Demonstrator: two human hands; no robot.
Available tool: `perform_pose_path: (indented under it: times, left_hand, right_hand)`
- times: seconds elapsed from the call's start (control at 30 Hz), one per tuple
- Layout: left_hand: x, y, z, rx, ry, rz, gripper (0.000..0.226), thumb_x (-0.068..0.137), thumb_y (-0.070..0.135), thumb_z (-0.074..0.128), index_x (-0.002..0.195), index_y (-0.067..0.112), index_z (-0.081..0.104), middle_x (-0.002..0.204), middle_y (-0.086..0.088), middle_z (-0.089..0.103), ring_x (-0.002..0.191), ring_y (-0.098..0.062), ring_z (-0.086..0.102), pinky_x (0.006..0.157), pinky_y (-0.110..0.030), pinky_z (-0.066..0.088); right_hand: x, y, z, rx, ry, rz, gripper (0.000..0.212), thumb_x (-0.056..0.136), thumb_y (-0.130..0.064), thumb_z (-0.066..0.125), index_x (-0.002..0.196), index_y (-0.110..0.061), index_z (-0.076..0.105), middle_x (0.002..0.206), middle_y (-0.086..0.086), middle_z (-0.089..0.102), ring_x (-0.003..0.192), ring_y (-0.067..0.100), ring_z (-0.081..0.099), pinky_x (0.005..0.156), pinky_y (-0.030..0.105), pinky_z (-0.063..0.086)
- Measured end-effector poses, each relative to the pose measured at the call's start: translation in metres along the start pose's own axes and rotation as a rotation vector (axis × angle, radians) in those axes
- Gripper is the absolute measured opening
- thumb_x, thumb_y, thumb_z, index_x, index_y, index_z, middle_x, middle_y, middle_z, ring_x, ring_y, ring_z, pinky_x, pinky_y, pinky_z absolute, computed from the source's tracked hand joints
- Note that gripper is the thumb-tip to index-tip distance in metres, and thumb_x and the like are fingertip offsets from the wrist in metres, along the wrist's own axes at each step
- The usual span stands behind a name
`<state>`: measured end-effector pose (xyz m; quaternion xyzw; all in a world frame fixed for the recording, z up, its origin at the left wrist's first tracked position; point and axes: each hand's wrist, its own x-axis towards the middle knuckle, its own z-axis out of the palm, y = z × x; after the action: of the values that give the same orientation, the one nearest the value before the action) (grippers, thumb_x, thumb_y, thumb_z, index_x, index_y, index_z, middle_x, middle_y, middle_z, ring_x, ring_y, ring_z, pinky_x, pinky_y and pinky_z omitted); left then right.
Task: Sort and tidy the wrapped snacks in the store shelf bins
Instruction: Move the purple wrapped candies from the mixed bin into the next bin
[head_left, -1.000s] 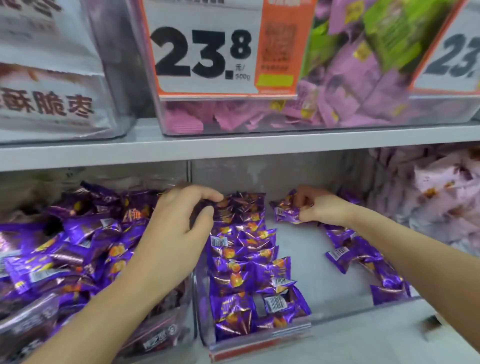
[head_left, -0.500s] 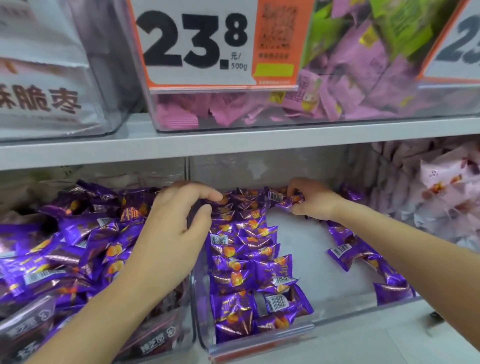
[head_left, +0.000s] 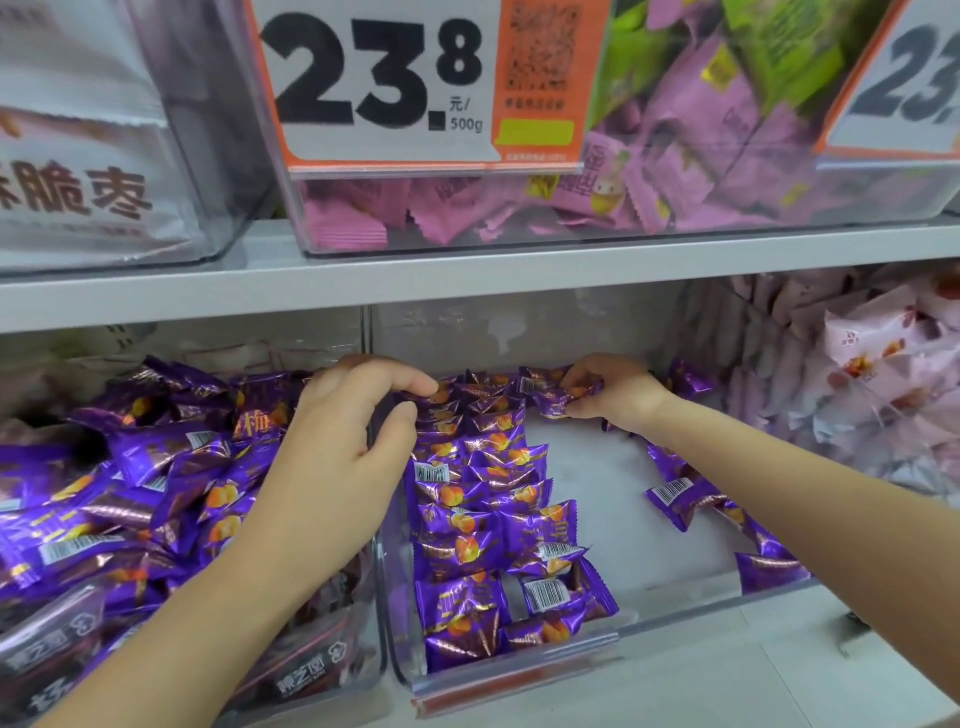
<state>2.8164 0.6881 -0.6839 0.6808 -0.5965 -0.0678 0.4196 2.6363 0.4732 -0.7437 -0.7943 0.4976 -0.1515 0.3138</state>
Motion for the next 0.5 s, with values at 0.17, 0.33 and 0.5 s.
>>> perform_pose_path:
  times: [0.17, 0.33, 0.5]
  left_hand:
    - [0.000, -0.001, 0.000, -0.006, -0.004, -0.001, 0.023, 0.092, 0.014, 0.049, 0.097, 0.034, 0.059, 0.099, 0.027, 0.049, 0.102, 0.000, 0.041, 0.081, 0.007, 0.022]
    - [0.000, -0.002, 0.001, -0.010, -0.004, 0.009, 0.025, 0.079, 0.028, 0.040, 0.094, 0.037, 0.058, 0.100, 0.027, 0.050, 0.097, 0.004, 0.040, 0.082, 0.006, 0.021]
    - [0.000, -0.003, 0.001, -0.025, 0.003, 0.009, 0.024, 0.078, 0.029, 0.040, 0.092, 0.040, 0.056, 0.099, 0.028, 0.050, 0.104, 0.012, 0.039, 0.082, 0.007, 0.021]
  right_hand:
    - [0.003, -0.004, 0.006, -0.206, 0.054, -0.015, 0.027, 0.076, -0.013, 0.073, 0.097, -0.004, 0.059, 0.090, 0.006, 0.056, 0.070, 0.020, 0.051, 0.050, 0.023, 0.038]
    - [0.006, -0.006, 0.008, -0.094, 0.090, 0.095, 0.049, 0.072, -0.012, 0.078, 0.106, -0.005, 0.043, 0.097, 0.011, 0.051, 0.071, 0.018, 0.049, 0.041, 0.019, 0.037]
    - [0.007, -0.009, 0.011, -0.046, 0.049, 0.128, 0.067, 0.072, -0.010, 0.078, 0.127, -0.001, 0.041, 0.119, 0.017, 0.055, 0.099, 0.029, 0.057, 0.067, 0.030, 0.048]
